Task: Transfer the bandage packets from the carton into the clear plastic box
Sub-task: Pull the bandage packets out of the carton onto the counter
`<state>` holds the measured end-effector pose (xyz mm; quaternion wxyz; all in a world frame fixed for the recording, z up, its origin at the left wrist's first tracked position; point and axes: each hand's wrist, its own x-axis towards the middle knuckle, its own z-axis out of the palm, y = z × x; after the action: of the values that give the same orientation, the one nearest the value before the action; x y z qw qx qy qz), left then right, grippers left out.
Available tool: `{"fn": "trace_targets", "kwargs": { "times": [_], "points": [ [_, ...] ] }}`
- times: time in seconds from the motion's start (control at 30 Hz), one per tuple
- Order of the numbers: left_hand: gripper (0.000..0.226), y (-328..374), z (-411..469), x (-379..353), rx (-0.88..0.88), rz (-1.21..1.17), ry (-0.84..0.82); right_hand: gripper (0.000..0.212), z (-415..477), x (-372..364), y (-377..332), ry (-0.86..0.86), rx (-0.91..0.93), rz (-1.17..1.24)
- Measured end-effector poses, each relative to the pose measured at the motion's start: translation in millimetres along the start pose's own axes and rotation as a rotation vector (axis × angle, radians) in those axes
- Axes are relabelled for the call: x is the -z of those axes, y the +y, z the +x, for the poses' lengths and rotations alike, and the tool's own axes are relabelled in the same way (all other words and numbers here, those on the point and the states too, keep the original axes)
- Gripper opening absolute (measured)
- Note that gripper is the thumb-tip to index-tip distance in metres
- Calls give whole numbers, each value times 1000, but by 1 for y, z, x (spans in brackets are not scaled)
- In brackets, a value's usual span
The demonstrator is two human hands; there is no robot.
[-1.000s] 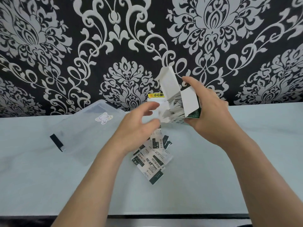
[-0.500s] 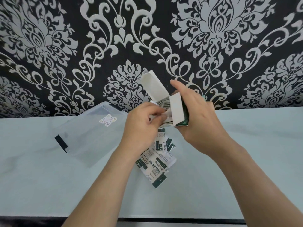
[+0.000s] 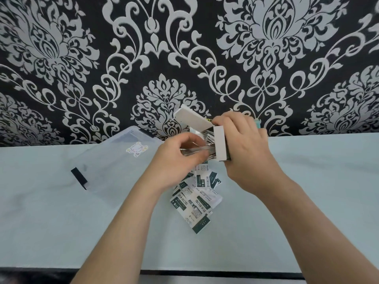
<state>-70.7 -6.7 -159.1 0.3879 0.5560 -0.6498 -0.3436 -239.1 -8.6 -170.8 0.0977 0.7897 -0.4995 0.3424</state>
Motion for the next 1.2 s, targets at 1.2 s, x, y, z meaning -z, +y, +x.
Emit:
{"fn": "trace_targets", "kwargs": {
  "times": [1.2],
  "points": [
    [35,-2,-7,16,-86,514,-49,75,-18,-5,20,115,-52,-22]
  ]
}}
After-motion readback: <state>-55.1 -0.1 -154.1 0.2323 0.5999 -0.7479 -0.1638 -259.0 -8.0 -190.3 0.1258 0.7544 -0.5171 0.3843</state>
